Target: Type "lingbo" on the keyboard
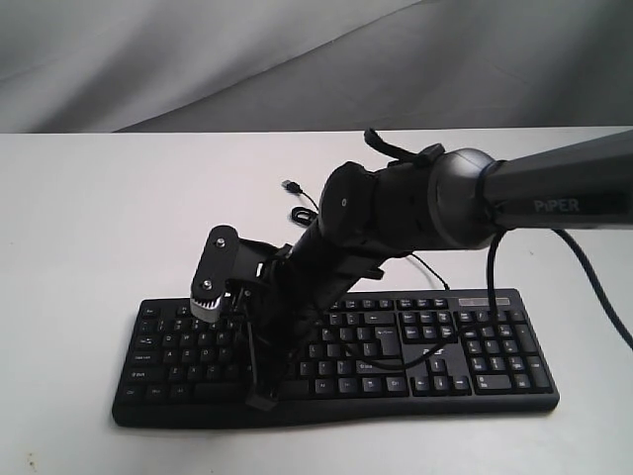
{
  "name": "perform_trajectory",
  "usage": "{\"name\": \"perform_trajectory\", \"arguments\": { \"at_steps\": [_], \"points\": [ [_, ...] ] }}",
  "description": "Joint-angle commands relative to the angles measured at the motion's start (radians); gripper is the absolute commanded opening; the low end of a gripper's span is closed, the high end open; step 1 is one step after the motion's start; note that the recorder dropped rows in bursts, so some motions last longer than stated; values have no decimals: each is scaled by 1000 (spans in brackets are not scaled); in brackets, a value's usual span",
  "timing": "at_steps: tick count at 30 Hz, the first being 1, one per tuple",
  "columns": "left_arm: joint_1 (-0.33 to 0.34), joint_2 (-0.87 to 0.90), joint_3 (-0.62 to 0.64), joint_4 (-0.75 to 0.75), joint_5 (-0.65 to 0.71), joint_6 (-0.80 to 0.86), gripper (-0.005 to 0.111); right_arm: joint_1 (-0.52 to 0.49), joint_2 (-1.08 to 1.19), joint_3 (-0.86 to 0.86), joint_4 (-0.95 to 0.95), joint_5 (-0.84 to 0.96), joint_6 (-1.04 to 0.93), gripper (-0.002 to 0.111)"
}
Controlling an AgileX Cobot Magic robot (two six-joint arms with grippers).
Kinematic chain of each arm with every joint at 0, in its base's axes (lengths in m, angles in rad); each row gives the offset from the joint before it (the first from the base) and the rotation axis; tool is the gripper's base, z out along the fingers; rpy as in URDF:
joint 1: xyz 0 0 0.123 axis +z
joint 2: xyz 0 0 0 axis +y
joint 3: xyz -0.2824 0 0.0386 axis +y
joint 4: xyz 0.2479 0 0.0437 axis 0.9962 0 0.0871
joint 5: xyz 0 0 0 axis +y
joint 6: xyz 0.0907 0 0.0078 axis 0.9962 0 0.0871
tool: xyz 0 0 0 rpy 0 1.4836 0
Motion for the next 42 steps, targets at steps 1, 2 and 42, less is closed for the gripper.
{"name": "perform_trajectory", "arguments": {
  "at_steps": [1, 2, 42],
  "points": [
    [1, -4, 5, 0, -9, -2, 1, 4, -10, 7, -2, 6, 5, 0],
    [1, -4, 5, 0, -9, -2, 1, 4, -10, 7, -2, 6, 5, 0],
    [1, -4, 5, 0, -9, -2, 1, 13, 16, 7, -14, -7, -5, 0]
  ]
}}
